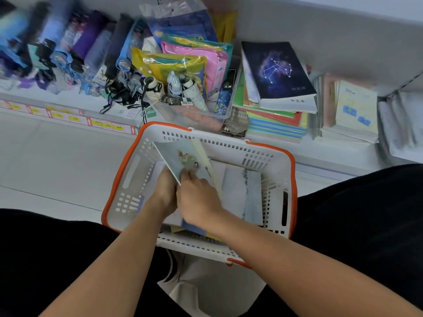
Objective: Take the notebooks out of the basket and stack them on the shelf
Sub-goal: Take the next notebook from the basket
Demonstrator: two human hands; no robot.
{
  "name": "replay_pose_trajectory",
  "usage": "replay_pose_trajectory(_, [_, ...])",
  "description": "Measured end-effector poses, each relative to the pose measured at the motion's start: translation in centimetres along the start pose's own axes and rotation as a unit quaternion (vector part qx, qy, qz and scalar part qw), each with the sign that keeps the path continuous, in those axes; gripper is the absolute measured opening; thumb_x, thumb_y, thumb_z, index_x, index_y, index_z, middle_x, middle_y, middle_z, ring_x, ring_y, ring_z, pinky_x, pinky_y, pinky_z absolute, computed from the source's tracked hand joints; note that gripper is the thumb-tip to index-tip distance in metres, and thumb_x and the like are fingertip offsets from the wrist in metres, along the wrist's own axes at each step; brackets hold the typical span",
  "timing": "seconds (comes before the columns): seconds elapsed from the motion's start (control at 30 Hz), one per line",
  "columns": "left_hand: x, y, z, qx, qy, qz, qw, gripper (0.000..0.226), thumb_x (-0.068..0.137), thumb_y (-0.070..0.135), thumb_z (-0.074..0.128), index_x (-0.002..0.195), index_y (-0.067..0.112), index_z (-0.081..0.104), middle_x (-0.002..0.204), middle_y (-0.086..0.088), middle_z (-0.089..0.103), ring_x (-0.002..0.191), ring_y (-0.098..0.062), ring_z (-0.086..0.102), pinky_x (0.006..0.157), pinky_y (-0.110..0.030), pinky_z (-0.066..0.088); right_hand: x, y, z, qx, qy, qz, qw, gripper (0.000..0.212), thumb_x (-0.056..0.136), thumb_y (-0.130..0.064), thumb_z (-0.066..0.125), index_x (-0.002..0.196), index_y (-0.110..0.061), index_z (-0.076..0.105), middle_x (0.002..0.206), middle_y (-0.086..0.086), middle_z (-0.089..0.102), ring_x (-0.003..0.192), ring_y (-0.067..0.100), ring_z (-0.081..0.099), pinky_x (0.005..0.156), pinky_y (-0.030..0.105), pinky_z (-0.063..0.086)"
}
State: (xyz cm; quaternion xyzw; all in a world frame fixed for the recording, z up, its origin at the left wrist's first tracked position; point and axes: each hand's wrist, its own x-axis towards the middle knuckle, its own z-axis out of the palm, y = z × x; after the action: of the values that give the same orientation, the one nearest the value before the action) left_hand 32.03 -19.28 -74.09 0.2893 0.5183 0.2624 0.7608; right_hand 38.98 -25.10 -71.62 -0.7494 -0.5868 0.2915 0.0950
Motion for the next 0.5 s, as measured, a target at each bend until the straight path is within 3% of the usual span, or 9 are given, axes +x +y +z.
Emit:
replay_pose_trajectory(0.07, [-0.9,0.9,0.0,-0.038,-0.033,-0.001,0.999,0.066,0.089,0.068,0.033,0.122,0.021,0.064,0.112,-0.009,0.072,0.102,-0.027,0.069,0.081,-0.039,0.056,-0.1,-0.1,0.6,0.020,-0.044,0.005,0.999,0.056,0.098,-0.027,0.041,0.148,-0.007,0.025,0.150,0.018,0.029,0.116,0.041,0.044,0.088,0.050,0.047])
replay_pose_trajectory(0.1, [-1.2,1.1,-0.1,-0.040,-0.034,0.004,0.999,0.067,0.087,0.069,0.035,0.122,0.021,0.064,0.113,-0.009,0.072,0.102,-0.026,0.069,0.082,-0.039,0.056,0.0,0.1,0.3,0.063,-0.066,-0.003,0.996,0.058,0.095,-0.033,0.044,0.147,-0.012,0.028,0.149,0.012,0.030,0.120,0.039,0.043,0.094,0.049,0.045])
replay_pose_trajectory(0.2, [-2.2,1.9,-0.8,0.005,0.008,0.012,1.000,0.041,0.100,0.039,0.046,0.128,0.012,0.060,0.118,-0.013,0.069,0.102,-0.027,0.069,0.086,-0.040,0.054,1.0,1.3,-1.7,0.161,-0.118,-0.018,0.980,0.060,0.085,-0.044,0.063,0.139,-0.021,0.049,0.139,-0.004,0.045,0.130,0.024,0.044,0.104,0.034,0.039])
replay_pose_trajectory(0.3, [-2.7,4.3,-1.8,0.000,0.040,0.028,0.999,0.033,0.099,0.025,0.052,0.126,0.009,0.061,0.120,-0.016,0.068,0.101,-0.032,0.068,0.087,-0.047,0.055,2.9,3.6,-5.0,0.108,0.029,0.042,0.993,0.077,0.074,-0.062,0.069,0.138,-0.026,0.049,0.139,-0.003,0.047,0.130,0.023,0.043,0.105,0.035,0.040])
replay_pose_trajectory(0.37, [-3.3,7.1,-1.7,-0.005,-0.006,0.052,0.999,0.029,0.097,0.025,0.054,0.120,0.012,0.064,0.115,-0.013,0.071,0.100,-0.031,0.070,0.085,-0.045,0.056,3.5,4.3,-7.9,0.248,0.018,0.079,0.965,0.083,0.071,-0.067,0.072,0.136,-0.021,0.050,0.130,0.002,0.060,0.115,0.023,0.061,0.094,0.043,0.053])
replay_pose_trajectory(0.43, [-4.1,10.5,-1.1,-0.003,-0.034,0.085,0.996,0.028,0.096,0.027,0.055,0.118,0.013,0.064,0.114,-0.011,0.072,0.101,-0.030,0.070,0.084,-0.043,0.056,3.3,3.4,-10.2,0.449,-0.062,0.058,0.890,0.051,0.090,-0.045,0.066,0.128,-0.012,0.060,0.110,0.004,0.074,0.092,0.021,0.073,0.070,0.040,0.061])
replay_pose_trajectory(0.5, [-5.0,14.2,-0.2,0.016,-0.028,0.127,0.991,0.033,0.094,0.032,0.057,0.119,0.012,0.065,0.114,-0.013,0.072,0.102,-0.032,0.070,0.087,-0.046,0.055,3.0,1.2,-12.7,0.528,-0.042,-0.008,0.848,0.030,0.101,-0.019,0.053,0.129,-0.010,0.060,0.109,0.003,0.075,0.091,0.021,0.073,0.067,0.036,0.060])
